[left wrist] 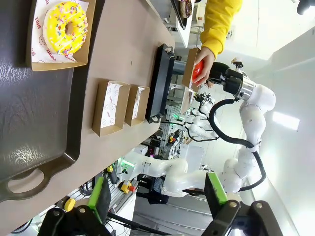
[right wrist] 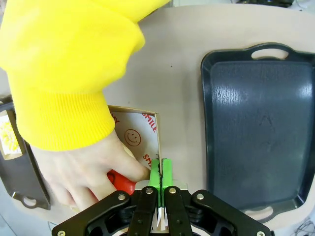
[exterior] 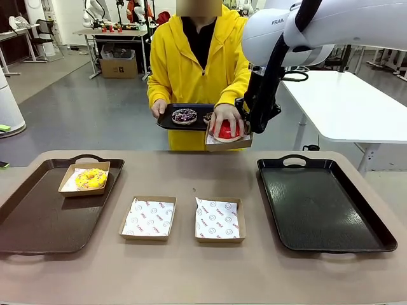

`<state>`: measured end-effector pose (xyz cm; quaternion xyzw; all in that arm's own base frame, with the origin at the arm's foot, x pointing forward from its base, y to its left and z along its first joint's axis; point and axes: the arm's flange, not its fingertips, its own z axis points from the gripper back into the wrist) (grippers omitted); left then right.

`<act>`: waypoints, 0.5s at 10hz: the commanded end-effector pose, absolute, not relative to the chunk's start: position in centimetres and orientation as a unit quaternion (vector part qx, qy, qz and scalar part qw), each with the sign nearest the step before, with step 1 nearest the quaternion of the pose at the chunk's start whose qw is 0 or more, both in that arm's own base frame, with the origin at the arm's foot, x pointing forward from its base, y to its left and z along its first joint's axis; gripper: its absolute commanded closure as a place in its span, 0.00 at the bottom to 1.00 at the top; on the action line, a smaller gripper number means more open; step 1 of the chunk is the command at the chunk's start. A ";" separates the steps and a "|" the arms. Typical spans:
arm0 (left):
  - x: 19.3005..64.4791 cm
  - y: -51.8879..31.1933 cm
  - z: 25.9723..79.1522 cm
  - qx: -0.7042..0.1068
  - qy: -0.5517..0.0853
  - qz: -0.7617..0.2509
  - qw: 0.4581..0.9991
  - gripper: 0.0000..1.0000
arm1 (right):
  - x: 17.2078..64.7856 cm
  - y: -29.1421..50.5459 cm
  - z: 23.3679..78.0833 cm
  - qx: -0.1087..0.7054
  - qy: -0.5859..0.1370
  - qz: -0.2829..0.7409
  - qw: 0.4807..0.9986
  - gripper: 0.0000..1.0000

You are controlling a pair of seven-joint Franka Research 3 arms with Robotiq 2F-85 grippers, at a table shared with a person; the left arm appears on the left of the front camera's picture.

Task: Individually package the donuts and arrange them on the tray.
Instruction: Place the picked Paper togo box on the Handle tray while simultaneously picking up another Paper togo box from the table with the other hand.

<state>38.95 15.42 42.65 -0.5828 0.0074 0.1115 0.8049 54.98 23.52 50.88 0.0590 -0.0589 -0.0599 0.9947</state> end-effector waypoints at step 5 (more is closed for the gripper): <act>38.8 15.5 42.8 -0.587 0.006 0.110 0.802 0.00 | 54.9 23.3 50.9 0.059 -0.060 -0.060 0.995 1.00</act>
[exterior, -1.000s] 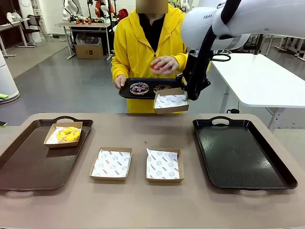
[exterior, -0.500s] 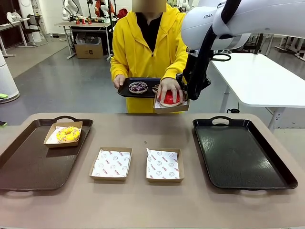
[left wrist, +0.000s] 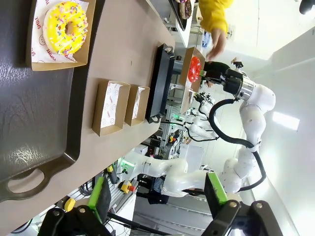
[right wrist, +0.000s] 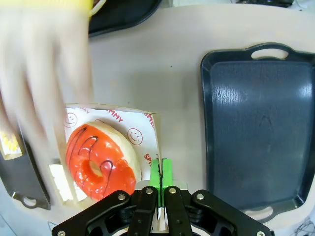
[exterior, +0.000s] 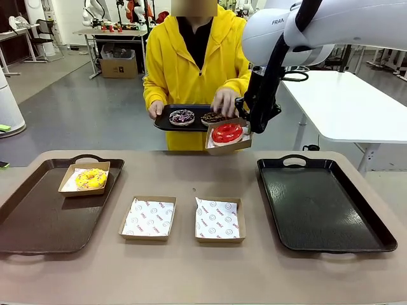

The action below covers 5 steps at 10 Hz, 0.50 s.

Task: Individually package the donuts and arrange them on the tray.
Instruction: Place the picked Paper togo box on the Handle tray while simultaneously picking up another Paper togo box from the table with the other hand.

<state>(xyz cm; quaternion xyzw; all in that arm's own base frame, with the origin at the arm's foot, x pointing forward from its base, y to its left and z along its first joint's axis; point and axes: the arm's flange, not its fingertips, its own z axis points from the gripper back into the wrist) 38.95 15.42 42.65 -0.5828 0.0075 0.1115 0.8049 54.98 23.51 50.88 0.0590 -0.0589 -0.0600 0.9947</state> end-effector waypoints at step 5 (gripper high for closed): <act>38.8 15.5 42.8 -0.587 0.006 0.110 0.802 0.00 | 54.9 23.3 50.9 0.059 -0.060 -0.060 0.995 1.00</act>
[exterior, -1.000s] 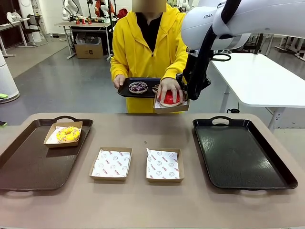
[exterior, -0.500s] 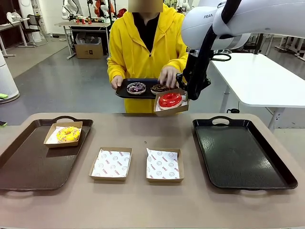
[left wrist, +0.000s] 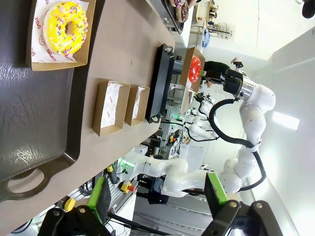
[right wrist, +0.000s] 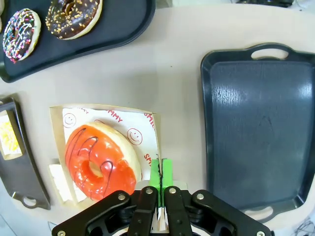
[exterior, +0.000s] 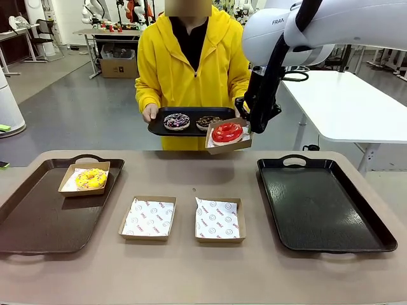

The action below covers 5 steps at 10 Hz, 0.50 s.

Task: Individually package the donuts and arrange them on the tray.
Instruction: Place the picked Paper togo box on the Handle tray while simultaneously picking up another Paper togo box from the table with the other hand.

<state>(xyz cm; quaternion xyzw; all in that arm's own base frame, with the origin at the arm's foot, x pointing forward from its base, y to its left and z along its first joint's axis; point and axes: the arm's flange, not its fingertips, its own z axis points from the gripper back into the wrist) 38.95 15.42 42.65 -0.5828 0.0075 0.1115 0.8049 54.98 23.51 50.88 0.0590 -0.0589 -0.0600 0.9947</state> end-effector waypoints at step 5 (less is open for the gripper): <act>37.8 7.5 46.7 -0.425 0.023 0.061 0.903 0.00 | 51.2 16.4 53.5 0.052 -0.052 -0.006 0.997 0.99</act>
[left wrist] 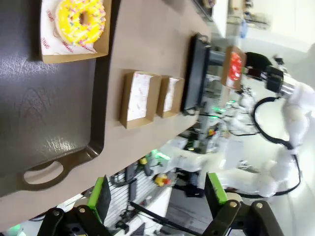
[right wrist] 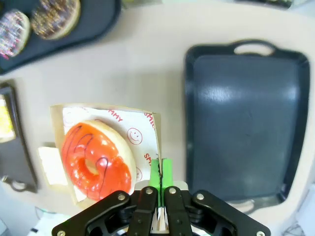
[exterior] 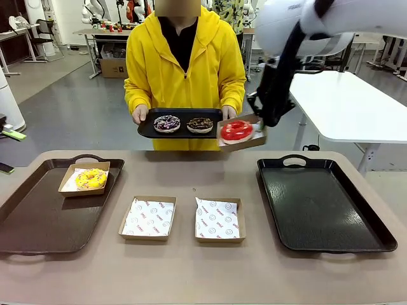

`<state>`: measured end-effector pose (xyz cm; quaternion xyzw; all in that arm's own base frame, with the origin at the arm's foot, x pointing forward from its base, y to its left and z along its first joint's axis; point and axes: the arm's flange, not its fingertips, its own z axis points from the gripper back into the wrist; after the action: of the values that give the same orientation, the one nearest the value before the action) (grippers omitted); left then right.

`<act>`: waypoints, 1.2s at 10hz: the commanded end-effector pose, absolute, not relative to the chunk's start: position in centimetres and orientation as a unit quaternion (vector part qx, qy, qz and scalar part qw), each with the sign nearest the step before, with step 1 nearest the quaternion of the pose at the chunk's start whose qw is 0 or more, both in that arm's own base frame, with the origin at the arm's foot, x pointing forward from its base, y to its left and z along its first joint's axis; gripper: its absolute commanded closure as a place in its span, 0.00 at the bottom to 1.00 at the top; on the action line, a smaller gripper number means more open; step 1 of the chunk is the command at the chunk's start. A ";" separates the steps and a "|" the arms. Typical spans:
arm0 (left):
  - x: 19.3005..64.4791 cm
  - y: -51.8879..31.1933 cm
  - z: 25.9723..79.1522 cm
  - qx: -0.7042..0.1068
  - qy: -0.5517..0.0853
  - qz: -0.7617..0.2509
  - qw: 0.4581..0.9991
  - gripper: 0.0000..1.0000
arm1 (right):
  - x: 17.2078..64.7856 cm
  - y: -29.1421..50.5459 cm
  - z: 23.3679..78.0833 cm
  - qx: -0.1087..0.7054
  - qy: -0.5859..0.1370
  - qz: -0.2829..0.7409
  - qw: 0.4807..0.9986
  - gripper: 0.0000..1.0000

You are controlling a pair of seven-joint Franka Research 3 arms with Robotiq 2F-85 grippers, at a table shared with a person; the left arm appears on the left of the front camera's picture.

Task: Individually package the donuts and arrange them on the tray.
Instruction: Place the picked Paper togo box on the Handle tray while simultaneously picking up another Paper togo box from the table with the other hand.

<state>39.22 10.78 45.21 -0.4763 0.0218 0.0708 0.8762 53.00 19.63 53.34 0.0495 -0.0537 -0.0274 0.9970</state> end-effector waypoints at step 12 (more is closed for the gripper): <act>38.9 -19.3 41.4 -0.052 0.015 0.019 0.998 0.00 | 54.3 3.1 45.9 0.103 -0.030 -0.010 0.994 0.99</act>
<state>38.45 -18.90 42.51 -0.0683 0.0257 -0.0005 0.9973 53.81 2.82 45.95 0.0882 -0.0251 -0.0196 0.9956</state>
